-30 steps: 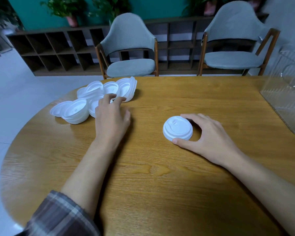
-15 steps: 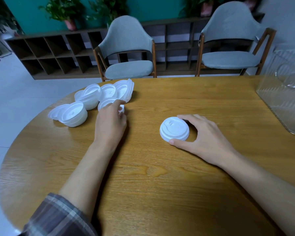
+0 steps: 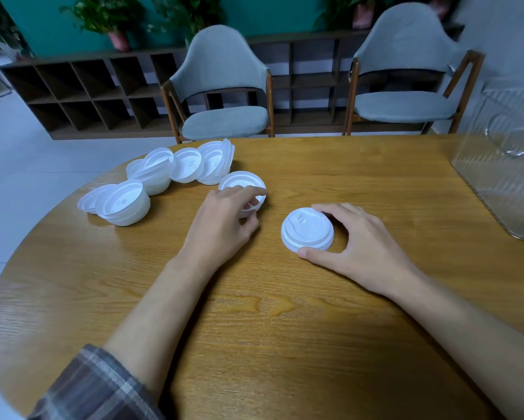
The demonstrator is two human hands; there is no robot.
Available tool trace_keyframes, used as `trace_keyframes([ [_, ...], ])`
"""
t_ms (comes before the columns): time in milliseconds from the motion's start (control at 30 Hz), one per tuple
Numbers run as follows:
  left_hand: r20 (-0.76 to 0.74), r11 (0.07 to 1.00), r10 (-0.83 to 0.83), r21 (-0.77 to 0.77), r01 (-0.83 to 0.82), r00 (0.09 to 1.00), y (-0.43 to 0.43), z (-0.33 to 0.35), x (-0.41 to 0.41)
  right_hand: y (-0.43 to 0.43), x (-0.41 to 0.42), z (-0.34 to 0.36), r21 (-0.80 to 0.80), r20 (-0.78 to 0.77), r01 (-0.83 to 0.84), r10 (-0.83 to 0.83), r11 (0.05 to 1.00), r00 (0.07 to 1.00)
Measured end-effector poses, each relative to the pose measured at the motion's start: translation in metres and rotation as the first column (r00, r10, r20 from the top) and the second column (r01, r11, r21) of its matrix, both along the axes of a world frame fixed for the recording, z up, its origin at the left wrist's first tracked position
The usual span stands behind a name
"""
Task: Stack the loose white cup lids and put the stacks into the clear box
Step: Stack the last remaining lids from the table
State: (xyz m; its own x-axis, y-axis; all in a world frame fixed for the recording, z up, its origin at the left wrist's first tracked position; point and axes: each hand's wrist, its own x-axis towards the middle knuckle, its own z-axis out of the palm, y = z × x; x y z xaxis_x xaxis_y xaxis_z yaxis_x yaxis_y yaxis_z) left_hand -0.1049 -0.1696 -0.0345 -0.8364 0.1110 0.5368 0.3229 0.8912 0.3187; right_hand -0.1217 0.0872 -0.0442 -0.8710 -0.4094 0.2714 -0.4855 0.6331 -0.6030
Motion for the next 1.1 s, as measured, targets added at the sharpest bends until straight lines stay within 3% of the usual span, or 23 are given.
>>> trace_keyframes([
  [467, -0.024, 0.938, 0.000, 0.347, 0.009, 1.000, 0.015, 0.011, 0.009, -0.001, 0.000, -0.001, -0.008, 0.003, 0.001, -0.001, 1.000, 1.000],
  [767, -0.004, 0.741, -0.096, 0.667, 0.075, 0.995, 0.034, 0.017, 0.017, -0.002, -0.002, -0.004, -0.019, 0.011, -0.004, 0.004, 1.000, 1.000],
  [967, 0.153, 0.559, -0.186, 0.829, -0.024, 0.971, 0.037, 0.009, 0.013, -0.002, -0.001, -0.002, -0.024, -0.001, -0.019, 0.019, 1.000, 1.000],
  [1100, 0.188, 0.652, -0.196, 0.758, -0.015, 0.963, 0.043, 0.000, 0.012, -0.002, -0.001, -0.001, -0.027, -0.008, -0.017, 0.017, 1.000, 1.000],
])
